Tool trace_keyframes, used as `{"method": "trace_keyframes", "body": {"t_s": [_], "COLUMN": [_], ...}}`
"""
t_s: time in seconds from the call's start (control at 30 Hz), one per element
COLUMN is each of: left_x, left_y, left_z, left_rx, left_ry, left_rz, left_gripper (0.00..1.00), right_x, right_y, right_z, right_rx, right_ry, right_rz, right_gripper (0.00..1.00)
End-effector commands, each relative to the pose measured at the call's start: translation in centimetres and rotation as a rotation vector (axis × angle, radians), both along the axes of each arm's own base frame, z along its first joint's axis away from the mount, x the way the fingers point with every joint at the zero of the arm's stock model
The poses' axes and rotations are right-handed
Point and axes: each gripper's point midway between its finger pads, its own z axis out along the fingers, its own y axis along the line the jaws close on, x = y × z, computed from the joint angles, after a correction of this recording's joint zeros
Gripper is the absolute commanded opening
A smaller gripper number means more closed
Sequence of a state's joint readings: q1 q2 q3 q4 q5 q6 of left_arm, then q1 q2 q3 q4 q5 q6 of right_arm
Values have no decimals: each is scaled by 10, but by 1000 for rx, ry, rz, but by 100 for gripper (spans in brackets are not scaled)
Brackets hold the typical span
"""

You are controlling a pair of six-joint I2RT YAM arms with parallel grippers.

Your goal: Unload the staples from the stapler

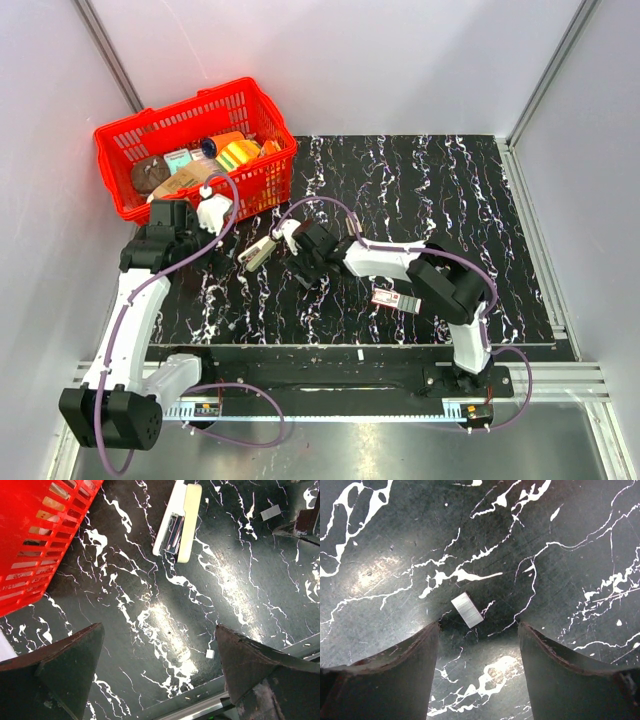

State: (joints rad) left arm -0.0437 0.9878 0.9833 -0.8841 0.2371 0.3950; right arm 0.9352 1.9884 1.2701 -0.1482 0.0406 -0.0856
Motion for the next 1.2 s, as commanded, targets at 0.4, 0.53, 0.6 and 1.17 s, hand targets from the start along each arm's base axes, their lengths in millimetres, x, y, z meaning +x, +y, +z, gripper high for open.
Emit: {"method": "trace_keyframes", "body": {"t_s": [0.4, 0.53, 0.6, 1.17], "left_x": [2, 1, 1, -6], "left_y": [3, 3, 4, 9], "left_z": [-3, -4, -3, -6], "left_rx": [-7, -6, -5, 29], "left_ry": [-28, -28, -28, -41], "left_rz": [17, 17, 20, 15], "left_gripper": [99, 99, 99, 99], "right_x": [3, 0, -2, -14], "right_y": [33, 32, 31, -50], "right_z": [9, 4, 4, 88], "right_rx": [50, 34, 30, 151], "right_ry": [-22, -7, -2, -60], "right_rz": [52, 52, 47, -588], "right_gripper": [50, 38, 31, 13]}}
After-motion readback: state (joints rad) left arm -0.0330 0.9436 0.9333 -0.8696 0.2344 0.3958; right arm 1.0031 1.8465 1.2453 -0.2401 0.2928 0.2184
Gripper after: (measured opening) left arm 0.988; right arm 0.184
